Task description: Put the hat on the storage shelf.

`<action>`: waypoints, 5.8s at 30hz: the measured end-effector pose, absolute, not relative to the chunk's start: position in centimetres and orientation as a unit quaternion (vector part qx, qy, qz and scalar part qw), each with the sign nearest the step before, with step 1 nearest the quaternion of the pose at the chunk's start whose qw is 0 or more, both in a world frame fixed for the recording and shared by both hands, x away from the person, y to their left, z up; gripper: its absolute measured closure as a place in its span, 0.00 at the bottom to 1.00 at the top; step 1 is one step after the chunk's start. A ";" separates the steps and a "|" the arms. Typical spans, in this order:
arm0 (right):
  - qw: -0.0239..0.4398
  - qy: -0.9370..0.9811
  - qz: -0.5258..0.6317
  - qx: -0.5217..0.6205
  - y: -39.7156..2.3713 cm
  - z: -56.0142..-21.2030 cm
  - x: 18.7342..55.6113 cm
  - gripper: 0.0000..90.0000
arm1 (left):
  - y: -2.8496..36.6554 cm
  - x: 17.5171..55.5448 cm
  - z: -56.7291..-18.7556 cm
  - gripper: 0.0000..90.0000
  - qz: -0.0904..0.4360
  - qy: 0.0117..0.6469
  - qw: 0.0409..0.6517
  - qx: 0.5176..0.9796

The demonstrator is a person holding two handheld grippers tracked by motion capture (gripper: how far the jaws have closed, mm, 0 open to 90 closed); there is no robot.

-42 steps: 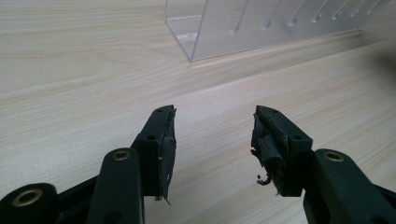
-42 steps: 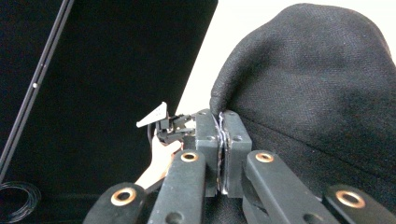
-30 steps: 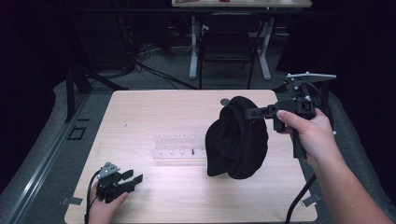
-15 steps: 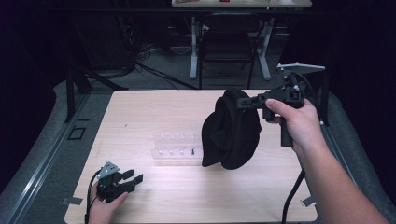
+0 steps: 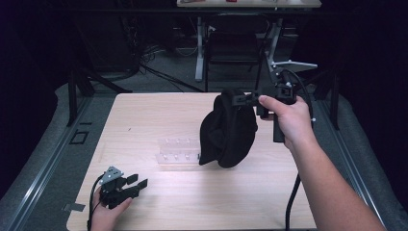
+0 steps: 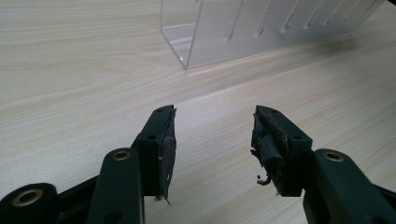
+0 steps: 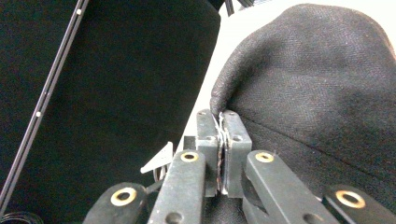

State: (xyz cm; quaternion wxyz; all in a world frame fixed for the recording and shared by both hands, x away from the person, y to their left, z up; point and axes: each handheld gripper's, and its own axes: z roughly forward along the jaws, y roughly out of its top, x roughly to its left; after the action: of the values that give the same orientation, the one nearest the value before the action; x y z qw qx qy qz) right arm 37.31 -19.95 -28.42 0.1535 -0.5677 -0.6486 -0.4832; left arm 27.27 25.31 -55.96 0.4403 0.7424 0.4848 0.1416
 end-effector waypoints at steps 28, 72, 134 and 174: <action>0.147 -0.640 -0.473 -0.587 -18.5 -30.2 39.8 0.97 | 24.7 27.5 -56.1 0.55 0.138 0.481 0.440 0.746; 0.177 -0.631 -0.502 -0.564 -15.7 -31.1 40.4 0.97 | 16.5 29.9 -50.4 0.66 0.143 0.388 0.489 0.768; 0.180 -0.635 -0.506 -0.555 -14.6 -31.3 40.2 0.97 | 8.4 31.2 -49.2 0.82 0.185 0.315 0.457 0.811; 0.172 -0.635 -0.522 -0.543 -16.2 -30.8 39.3 0.90 | 10.7 31.2 -50.5 0.94 0.206 0.337 0.448 0.802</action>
State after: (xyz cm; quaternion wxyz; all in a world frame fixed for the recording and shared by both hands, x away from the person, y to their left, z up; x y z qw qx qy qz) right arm 39.31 -16.25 -30.79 0.1724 -0.5430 -0.6347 -0.5220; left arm 31.16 10.66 -50.45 0.4476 0.8021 0.3374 0.2060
